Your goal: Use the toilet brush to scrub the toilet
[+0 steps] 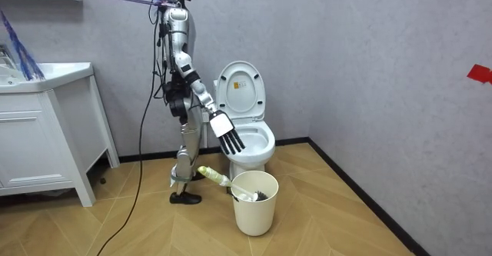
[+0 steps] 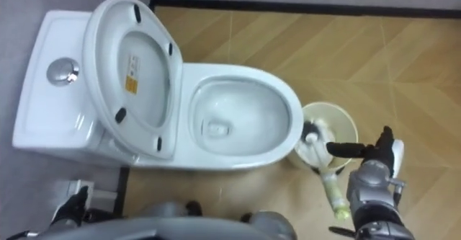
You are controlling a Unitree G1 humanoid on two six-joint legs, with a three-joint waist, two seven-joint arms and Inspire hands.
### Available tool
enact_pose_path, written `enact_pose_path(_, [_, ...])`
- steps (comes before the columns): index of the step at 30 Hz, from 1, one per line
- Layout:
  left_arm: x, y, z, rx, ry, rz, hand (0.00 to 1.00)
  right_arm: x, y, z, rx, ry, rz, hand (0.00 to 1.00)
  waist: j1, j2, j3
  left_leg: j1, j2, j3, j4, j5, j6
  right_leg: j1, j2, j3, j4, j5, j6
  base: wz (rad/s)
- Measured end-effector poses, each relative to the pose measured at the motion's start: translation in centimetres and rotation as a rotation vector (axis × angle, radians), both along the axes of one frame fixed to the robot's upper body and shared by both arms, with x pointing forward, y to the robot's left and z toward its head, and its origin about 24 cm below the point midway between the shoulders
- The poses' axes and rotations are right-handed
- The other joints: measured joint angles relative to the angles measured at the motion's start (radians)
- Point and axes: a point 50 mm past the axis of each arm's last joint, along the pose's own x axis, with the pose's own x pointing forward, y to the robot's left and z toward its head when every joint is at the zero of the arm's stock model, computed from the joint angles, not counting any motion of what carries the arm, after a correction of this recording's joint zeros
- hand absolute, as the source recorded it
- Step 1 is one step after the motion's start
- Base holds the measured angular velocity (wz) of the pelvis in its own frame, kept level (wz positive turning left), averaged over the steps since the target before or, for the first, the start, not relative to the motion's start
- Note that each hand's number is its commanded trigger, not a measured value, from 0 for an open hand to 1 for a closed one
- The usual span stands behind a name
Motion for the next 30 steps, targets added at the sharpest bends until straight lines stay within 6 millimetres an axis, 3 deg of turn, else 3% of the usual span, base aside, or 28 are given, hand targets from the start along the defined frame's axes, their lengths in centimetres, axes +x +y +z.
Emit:
enact_pose_path(4, [1.7, -0.1, 0.3, -0.005, -0.042, -0.012, 0.00, -0.5, -0.4, -0.6, 0.005, 0.060, -0.024, 0.00, 0.003, -0.008, 0.0056, -0.087, -0.001, -0.003, 0.056, 0.003, 0.006, -0.093, -0.014, -0.002, 0.070, -0.019, -0.004, 0.04])
enact_pose_path(9, [5.4, -1.1, 1.0, -0.025, -0.133, -0.076, 0.00, -0.1, -0.4, -0.6, 0.002, 0.079, -0.025, 0.00, 0.011, -0.008, 0.0150, -0.212, 0.002, -0.012, 0.131, 0.008, 0.018, -0.217, -0.028, -0.014, 0.165, -0.034, -0.008, 0.08])
enact_pose_path(13, [8.7, -2.4, 1.9, -0.049, -0.215, -0.150, 0.00, 0.3, -0.6, -0.4, -0.031, 0.098, 0.028, 0.00, 0.018, -0.002, 0.0214, -0.312, -0.003, -0.013, 0.171, 0.014, 0.028, -0.338, -0.056, -0.010, 0.264, -0.056, -0.010, 0.06])
enact_pose_path(20, [11.2, -3.7, 3.1, -0.067, -0.321, -0.179, 0.00, 1.6, -0.5, 0.0, -0.016, 0.080, 0.032, 0.00, 0.023, -0.009, 0.0300, -0.426, -0.021, 0.004, 0.201, 0.030, 0.038, -0.487, -0.096, 0.002, 0.367, -0.072, -0.018, 0.00])
enact_pose_path(30, [14.9, -5.7, 5.7, -0.070, -0.491, -0.250, 0.00, 4.6, -0.8, 1.7, -0.058, 0.030, 0.104, 0.00, 0.032, -0.001, 0.0312, -0.602, -0.012, -0.009, 0.300, 0.027, 0.040, -0.648, -0.095, -0.002, 0.448, -0.081, -0.029, 0.03])
